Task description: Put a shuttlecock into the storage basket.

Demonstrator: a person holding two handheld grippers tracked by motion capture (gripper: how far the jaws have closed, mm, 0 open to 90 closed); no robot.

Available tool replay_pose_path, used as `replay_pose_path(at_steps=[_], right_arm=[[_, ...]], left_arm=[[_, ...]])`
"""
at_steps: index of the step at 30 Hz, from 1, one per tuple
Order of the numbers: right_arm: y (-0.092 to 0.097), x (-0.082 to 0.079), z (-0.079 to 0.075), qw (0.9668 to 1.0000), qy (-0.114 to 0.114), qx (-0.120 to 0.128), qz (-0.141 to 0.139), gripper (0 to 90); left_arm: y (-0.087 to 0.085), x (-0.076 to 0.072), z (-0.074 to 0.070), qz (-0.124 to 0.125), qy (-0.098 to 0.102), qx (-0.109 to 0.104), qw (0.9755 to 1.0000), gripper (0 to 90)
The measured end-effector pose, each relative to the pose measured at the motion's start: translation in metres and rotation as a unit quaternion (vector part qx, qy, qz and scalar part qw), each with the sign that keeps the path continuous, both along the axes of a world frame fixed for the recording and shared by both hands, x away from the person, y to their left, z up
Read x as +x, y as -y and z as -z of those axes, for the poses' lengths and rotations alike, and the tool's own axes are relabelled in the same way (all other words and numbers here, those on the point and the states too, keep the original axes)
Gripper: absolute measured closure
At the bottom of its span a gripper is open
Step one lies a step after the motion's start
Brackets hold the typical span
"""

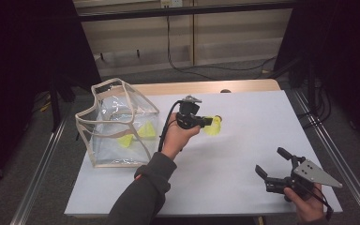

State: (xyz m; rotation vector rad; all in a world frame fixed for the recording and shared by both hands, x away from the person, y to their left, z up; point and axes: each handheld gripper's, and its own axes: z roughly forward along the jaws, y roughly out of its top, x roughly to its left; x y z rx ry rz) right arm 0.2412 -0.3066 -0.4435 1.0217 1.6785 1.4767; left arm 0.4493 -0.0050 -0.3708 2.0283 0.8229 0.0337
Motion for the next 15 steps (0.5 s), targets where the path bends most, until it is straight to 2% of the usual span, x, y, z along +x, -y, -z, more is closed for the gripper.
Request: replay_pose_path(at_steps=[1, 15], right_arm=[[0.0, 0.0, 0.0, 1.0, 0.0, 0.0, 0.0, 1.7], [0.0, 0.0, 0.0, 1.0, 0.0, 0.0, 0.0, 1.7]], left_arm=[[-0.002, 0.0, -0.001, 0.005, 0.001, 0.005, 1.0, 87.2], [-0.017, -0.004, -0.013, 0.011, 0.0, 0.012, 0.9999, 87.2]])
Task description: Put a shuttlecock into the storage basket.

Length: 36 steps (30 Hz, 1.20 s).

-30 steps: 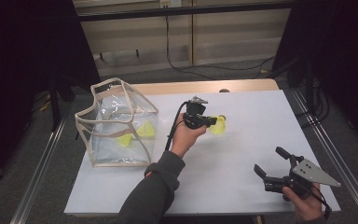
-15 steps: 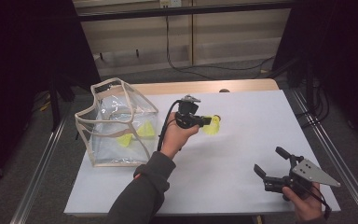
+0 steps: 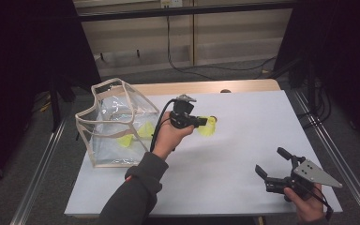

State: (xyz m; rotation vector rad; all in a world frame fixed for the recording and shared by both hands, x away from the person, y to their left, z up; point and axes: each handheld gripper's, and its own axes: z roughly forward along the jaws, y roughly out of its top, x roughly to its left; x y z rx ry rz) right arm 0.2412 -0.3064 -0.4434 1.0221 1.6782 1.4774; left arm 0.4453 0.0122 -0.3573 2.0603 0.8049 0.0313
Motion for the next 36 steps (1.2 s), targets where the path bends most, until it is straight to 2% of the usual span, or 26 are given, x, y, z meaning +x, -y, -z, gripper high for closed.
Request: replay_pose_path(at_steps=[5, 36], right_arm=[[0.0, 0.0, 0.0, 1.0, 0.0, 0.0, 0.0, 1.7], [-0.001, 0.0, 0.0, 1.0, 0.001, -0.004, -0.002, 1.7]], left_arm=[[-0.005, -0.001, -0.004, 0.003, -0.005, 0.002, 1.0, 87.2], [-0.027, -0.003, -0.025, 0.004, -0.003, 0.02, 0.9998, 87.2]])
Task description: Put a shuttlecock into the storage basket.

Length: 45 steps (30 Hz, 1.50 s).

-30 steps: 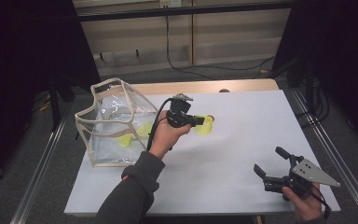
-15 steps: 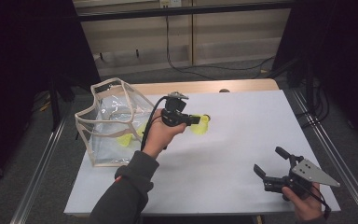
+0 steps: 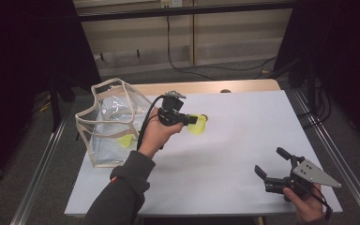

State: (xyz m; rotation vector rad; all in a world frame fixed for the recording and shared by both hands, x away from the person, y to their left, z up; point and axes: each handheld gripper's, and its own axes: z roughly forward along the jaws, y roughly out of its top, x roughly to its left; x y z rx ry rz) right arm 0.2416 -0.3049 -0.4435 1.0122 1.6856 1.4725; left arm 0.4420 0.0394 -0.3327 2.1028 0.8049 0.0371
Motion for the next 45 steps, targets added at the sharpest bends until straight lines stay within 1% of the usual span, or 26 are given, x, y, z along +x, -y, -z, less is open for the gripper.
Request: replay_pose_path(at_steps=[2, 3, 6, 13, 16, 17, 19, 22, 23, 25, 31, 33, 34, 36, 40, 41, 42, 44, 45], right_arm=[[0.0, 0.0, 0.0, 1.0, -0.001, 0.002, 0.0, 1.6], [0.0, 0.0, 0.0, 1.0, -0.001, 0.001, 0.0, 1.6], [0.0, 0.0, 0.0, 1.0, -0.001, 0.003, -0.001, 1.7], [-0.001, 0.001, 0.0, 1.0, 0.001, 0.0, -0.002, 1.6], [-0.001, 0.0, 0.0, 1.0, 0.001, 0.001, -0.002, 1.6], [-0.002, 0.0, 0.0, 1.0, 0.001, 0.0, -0.003, 1.6], [-0.002, 0.0, 0.0, 1.0, 0.002, 0.001, -0.002, 1.6], [-0.002, 0.0, 0.0, 1.0, 0.001, 0.002, -0.003, 1.6], [-0.002, 0.0, 0.0, 1.0, 0.001, 0.001, -0.003, 1.6], [-0.002, 0.0, 0.0, 1.0, 0.001, 0.001, -0.003, 1.6], [-0.002, 0.0, 0.0, 1.0, 0.002, 0.001, -0.002, 1.6], [-0.002, 0.0, 0.0, 1.0, 0.001, 0.0, -0.003, 1.6], [-0.002, 0.0, -0.001, 1.0, 0.0, 0.001, -0.002, 1.6], [-0.002, 0.0, -0.001, 1.0, 0.001, 0.001, -0.002, 1.6], [-0.002, 0.0, -0.001, 1.0, 0.0, 0.001, -0.002, 1.6], [-0.002, 0.0, -0.001, 1.0, 0.001, 0.001, -0.002, 1.6], [-0.002, 0.0, -0.001, 1.0, 0.0, 0.002, -0.002, 1.6], [-0.002, 0.0, -0.001, 1.0, 0.0, 0.001, -0.002, 1.6], [-0.002, 0.0, -0.001, 1.0, 0.001, 0.002, -0.003, 1.6]], left_arm=[[-0.001, 0.0, -0.002, 0.0, 0.0, 0.004, 1.0, 87.3], [-0.002, 0.0, -0.003, -0.002, -0.001, 0.001, 1.0, 87.3], [-0.005, 0.0, -0.005, -0.004, -0.002, 0.0, 1.0, 87.4], [-0.01, -0.001, -0.009, -0.003, -0.006, 0.004, 1.0, 87.4], [-0.012, -0.001, -0.012, -0.008, -0.008, 0.002, 0.9999, 87.4], [-0.014, -0.001, -0.013, -0.005, -0.008, 0.004, 0.9999, 87.4], [-0.015, -0.001, -0.015, -0.009, -0.009, 0.005, 0.9999, 87.4], [-0.018, -0.001, -0.018, -0.008, -0.013, 0.008, 0.9999, 87.4], [-0.019, -0.001, -0.02, -0.008, -0.012, 0.01, 0.9998, 87.4], [-0.021, -0.001, -0.022, -0.012, -0.012, 0.007, 0.9998, 87.4], [-0.026, -0.002, -0.03, -0.013, -0.014, 0.014, 0.9997, 87.4], [-0.028, -0.002, -0.032, -0.015, -0.013, 0.012, 0.9997, 87.4], [-0.029, -0.002, -0.034, -0.015, -0.012, 0.016, 0.9997, 87.4], [-0.031, -0.001, -0.037, -0.019, -0.011, 0.015, 0.9996, 87.4], [-0.036, 0.0, -0.042, -0.028, -0.015, 0.015, 0.9994, 87.4], [-0.037, 0.0, -0.044, -0.026, -0.017, 0.017, 0.9994, 87.4], [-0.038, 0.0, -0.044, -0.03, -0.018, 0.015, 0.9993, 87.4], [-0.039, 0.0, -0.046, -0.032, -0.018, 0.017, 0.9992, 87.4], [-0.041, 0.0, -0.047, -0.03, -0.018, 0.02, 0.9992, 87.4]])
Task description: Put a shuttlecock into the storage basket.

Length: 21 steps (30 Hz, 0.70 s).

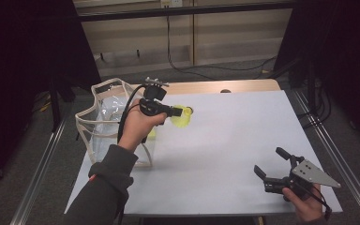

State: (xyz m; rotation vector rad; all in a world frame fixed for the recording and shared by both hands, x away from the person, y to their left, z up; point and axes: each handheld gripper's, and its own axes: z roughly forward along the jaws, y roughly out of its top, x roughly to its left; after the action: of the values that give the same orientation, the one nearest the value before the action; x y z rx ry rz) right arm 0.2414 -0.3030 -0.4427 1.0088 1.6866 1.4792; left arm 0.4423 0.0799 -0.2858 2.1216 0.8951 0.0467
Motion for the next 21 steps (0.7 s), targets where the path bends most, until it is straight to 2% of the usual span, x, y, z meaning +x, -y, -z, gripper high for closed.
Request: replay_pose_path(at_steps=[6, 14, 21], right_arm=[[0.0, 0.0, 0.0, 1.0, 0.0, 0.0, 0.001, 1.6], [0.0, 0.0, 0.0, 1.0, 0.001, 0.0, 0.001, 1.6], [0.0, 0.0, 0.0, 1.0, -0.001, 0.001, 0.0, 1.6]], left_arm=[[-0.005, 0.001, -0.004, -0.011, -0.002, -0.003, 0.9999, 87.4], [-0.008, 0.003, -0.006, -0.012, -0.007, 0.0, 0.9999, 87.4], [-0.014, 0.005, -0.015, -0.016, -0.008, 0.002, 0.9998, 87.5]])
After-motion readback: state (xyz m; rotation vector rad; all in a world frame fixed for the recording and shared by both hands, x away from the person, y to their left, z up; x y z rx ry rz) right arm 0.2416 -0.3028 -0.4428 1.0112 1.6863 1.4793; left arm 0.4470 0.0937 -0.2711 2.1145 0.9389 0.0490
